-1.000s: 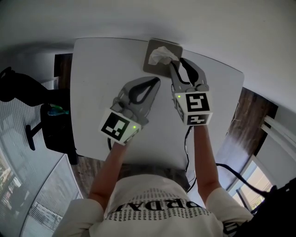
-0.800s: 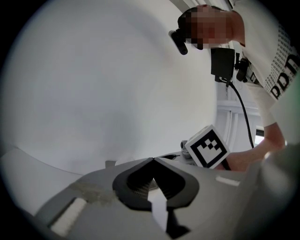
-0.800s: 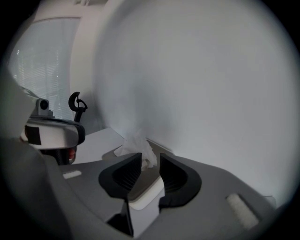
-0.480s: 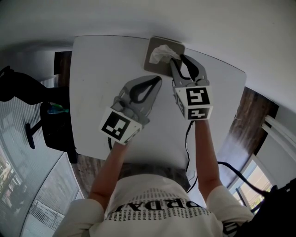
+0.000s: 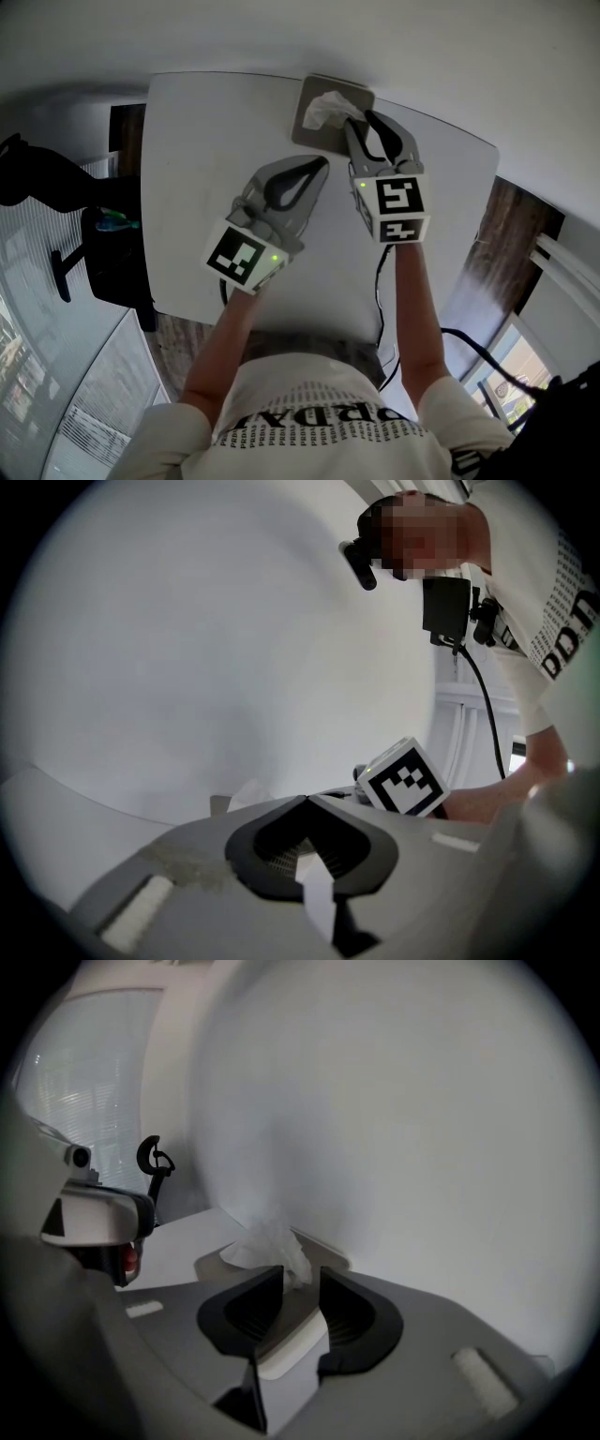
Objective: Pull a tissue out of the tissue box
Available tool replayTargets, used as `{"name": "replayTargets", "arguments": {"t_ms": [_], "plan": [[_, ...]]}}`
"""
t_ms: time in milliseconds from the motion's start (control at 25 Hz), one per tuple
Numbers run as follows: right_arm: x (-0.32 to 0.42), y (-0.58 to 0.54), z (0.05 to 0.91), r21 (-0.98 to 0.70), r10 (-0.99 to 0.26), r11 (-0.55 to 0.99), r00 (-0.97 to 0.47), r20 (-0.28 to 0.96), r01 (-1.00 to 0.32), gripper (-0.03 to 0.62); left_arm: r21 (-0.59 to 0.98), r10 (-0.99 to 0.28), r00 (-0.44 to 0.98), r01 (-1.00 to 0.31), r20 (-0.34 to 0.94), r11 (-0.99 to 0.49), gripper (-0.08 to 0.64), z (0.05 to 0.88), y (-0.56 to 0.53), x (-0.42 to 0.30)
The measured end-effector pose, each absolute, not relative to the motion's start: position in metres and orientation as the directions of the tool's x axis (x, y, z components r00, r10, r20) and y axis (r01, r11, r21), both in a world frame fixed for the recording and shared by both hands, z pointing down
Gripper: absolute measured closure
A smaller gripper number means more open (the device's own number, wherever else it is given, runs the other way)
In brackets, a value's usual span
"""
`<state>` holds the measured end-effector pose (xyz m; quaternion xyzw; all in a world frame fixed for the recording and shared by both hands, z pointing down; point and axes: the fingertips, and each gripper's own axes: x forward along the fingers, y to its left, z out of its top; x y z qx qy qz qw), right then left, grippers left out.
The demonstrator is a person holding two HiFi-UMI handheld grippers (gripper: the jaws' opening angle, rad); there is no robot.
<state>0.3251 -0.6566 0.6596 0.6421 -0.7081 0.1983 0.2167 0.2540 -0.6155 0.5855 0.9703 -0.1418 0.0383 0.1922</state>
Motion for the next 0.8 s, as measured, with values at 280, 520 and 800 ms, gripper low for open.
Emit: {"name": "replayTargets", "arguments": {"t_ms": [280, 520, 800], "plan": [[0.3258, -0.6544, 0.6597, 0.002, -0.82, 0.101, -0.083, 0.566, -0.995, 0.463, 0.329, -0.235, 0.96, -0.274, 0.155, -0.904, 0.569, 0.5913, -0.6124, 0.2513], [0.3221, -0.6587, 0.6563, 0.017, -0.829, 0.111, -0.083, 0.553, -0.994, 0.491, 0.346, -0.246, 0.959, -0.281, 0.145, -0.895, 0.569, 0.5891, -0.6136, 0.2535], [0.3298, -0.6565, 0.6525, 0.026, -0.839, 0.075, -0.049, 0.542, -0.997, 0.583, 0.351, -0.243, 0.959, -0.28, 0.147, -0.893, 0.569, 0.5891, -0.6133, 0.2532]]}}
